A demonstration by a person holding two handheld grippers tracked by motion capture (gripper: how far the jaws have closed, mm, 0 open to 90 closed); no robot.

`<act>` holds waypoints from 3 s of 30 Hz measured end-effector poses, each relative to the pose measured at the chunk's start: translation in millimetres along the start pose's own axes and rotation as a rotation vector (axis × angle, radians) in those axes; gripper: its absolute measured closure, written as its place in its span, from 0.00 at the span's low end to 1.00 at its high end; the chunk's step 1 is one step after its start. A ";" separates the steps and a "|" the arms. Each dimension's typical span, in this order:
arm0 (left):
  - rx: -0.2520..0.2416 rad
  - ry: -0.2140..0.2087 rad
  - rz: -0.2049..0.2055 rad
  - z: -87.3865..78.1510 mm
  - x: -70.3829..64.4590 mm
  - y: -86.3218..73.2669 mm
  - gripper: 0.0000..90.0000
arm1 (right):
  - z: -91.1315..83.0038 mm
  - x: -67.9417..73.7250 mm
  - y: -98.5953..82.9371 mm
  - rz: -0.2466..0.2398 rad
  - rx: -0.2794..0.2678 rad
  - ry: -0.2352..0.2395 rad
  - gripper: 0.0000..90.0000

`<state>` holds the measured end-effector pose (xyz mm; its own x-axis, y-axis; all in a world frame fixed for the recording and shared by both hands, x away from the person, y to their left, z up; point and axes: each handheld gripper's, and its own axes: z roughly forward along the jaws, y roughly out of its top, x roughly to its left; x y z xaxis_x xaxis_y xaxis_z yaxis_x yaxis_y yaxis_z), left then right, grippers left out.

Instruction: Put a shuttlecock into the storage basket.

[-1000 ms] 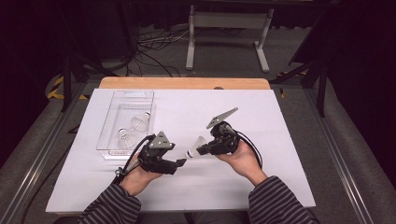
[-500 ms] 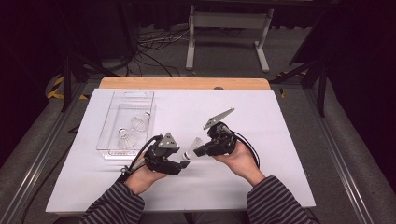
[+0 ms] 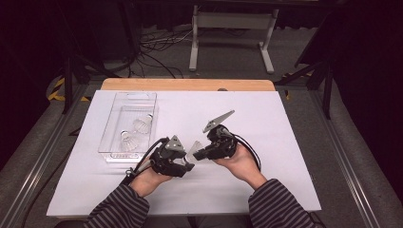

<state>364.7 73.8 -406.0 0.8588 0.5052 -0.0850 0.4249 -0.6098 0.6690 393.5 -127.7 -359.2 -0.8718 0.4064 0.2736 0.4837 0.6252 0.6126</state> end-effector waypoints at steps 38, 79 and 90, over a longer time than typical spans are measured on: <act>0.030 0.038 0.027 -4.3 -0.9 5.4 0.72 | -5.4 -1.4 -0.3 0.018 -0.030 -0.027 0.77; 0.045 0.018 -0.005 -12.0 -1.7 2.8 0.72 | -48.5 -2.8 -48.3 0.050 -0.231 -0.296 0.28; 0.052 0.025 0.012 -14.0 -1.8 1.5 0.72 | -57.6 -7.3 -67.1 0.067 -0.253 -0.353 0.23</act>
<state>359.8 80.5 -394.6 0.8568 0.5123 -0.0588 0.4298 -0.6465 0.6303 363.0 -211.0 -359.5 -0.7378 0.6708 0.0756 0.4657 0.4248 0.7763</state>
